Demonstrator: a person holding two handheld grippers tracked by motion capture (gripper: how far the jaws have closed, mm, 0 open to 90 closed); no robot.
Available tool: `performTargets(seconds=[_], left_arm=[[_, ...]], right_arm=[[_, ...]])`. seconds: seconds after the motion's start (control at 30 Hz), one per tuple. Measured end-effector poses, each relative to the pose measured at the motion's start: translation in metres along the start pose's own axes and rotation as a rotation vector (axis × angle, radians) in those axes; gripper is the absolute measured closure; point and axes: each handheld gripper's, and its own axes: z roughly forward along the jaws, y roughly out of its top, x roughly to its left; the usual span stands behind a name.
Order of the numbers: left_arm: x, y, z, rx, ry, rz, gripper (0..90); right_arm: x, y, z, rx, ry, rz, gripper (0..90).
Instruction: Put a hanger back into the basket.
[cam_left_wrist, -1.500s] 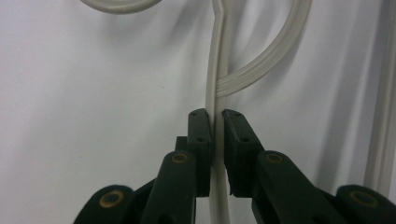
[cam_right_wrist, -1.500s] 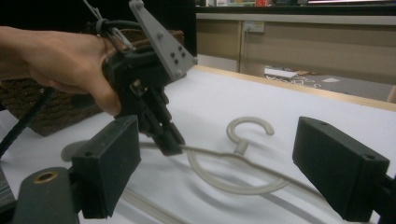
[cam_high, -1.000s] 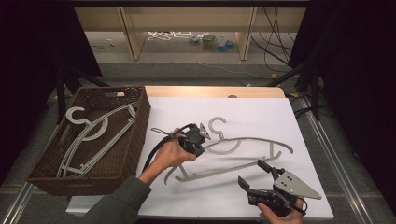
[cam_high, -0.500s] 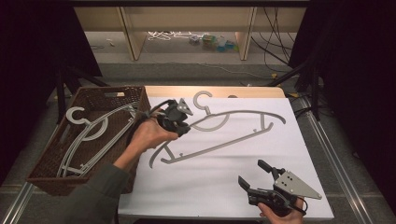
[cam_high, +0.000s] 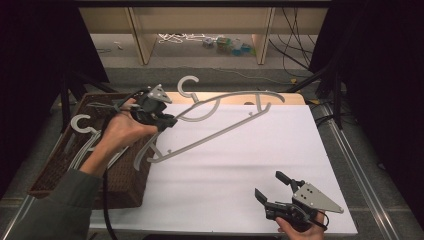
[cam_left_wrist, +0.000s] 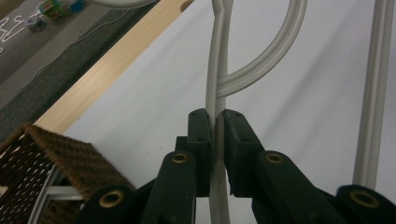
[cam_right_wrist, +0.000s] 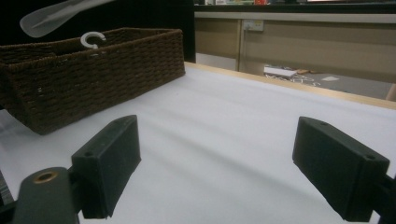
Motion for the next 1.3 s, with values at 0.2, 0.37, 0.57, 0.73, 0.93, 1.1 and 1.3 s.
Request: performTargets(seconds=[0.2,0.37,0.57,0.73,0.93,1.1,1.3], left_arm=[[0.021,-0.021,-0.019,-0.002,0.033,-0.04,81.9],[0.038,-0.041,-0.031,-0.004,0.052,-0.092,81.9],[0.055,-0.062,-0.048,-0.028,0.065,-0.153,81.9],[0.067,-0.079,-0.058,-0.027,0.078,-0.194,81.9],[0.081,-0.101,-0.065,-0.016,0.1,-0.239,81.9],[0.091,-0.117,-0.066,-0.014,0.124,-0.275,81.9],[0.103,-0.133,-0.065,-0.007,0.151,-0.304,81.8]], right_arm=[[0.001,0.0,0.0,0.007,-0.004,0.0,15.9],[0.001,0.0,0.001,0.002,0.005,0.004,15.9],[0.001,-0.001,0.003,-0.003,0.01,0.001,15.9],[0.0,-0.001,0.002,0.001,0.001,0.0,15.9],[0.001,-0.001,0.002,0.009,0.0,-0.003,15.9],[0.001,-0.001,0.002,0.01,-0.002,-0.002,15.9],[0.001,-0.001,0.003,0.013,0.004,0.001,15.9]])
